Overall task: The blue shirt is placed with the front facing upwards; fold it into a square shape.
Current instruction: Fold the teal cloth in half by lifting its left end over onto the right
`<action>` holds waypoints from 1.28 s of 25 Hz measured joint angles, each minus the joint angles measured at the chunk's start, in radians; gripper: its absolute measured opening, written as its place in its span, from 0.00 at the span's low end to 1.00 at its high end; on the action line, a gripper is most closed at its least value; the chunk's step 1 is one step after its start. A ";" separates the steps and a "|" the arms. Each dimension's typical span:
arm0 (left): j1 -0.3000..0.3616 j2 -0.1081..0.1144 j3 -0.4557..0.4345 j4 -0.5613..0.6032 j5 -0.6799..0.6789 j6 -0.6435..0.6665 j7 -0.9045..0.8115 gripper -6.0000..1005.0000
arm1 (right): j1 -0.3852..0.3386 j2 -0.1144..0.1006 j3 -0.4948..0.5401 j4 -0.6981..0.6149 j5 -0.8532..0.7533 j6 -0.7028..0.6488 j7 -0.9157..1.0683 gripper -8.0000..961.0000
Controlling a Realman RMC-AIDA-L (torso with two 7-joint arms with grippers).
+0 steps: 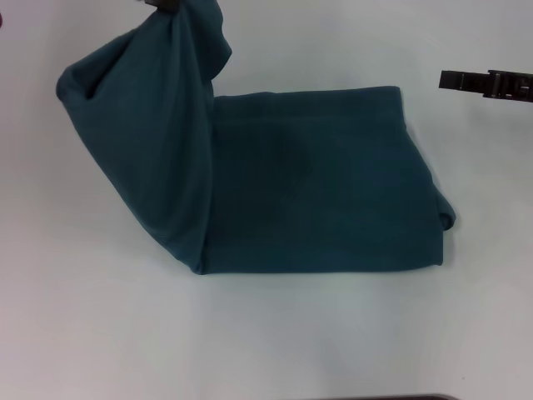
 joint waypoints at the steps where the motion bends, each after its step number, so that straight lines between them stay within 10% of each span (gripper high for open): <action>1: 0.000 0.000 0.000 0.001 0.000 -0.001 0.000 0.02 | 0.000 0.000 0.000 0.000 0.000 0.000 0.000 0.20; 32: 0.014 0.001 0.097 0.083 -0.098 -0.106 -0.012 0.02 | -0.006 -0.002 0.004 0.000 0.000 0.022 0.000 0.21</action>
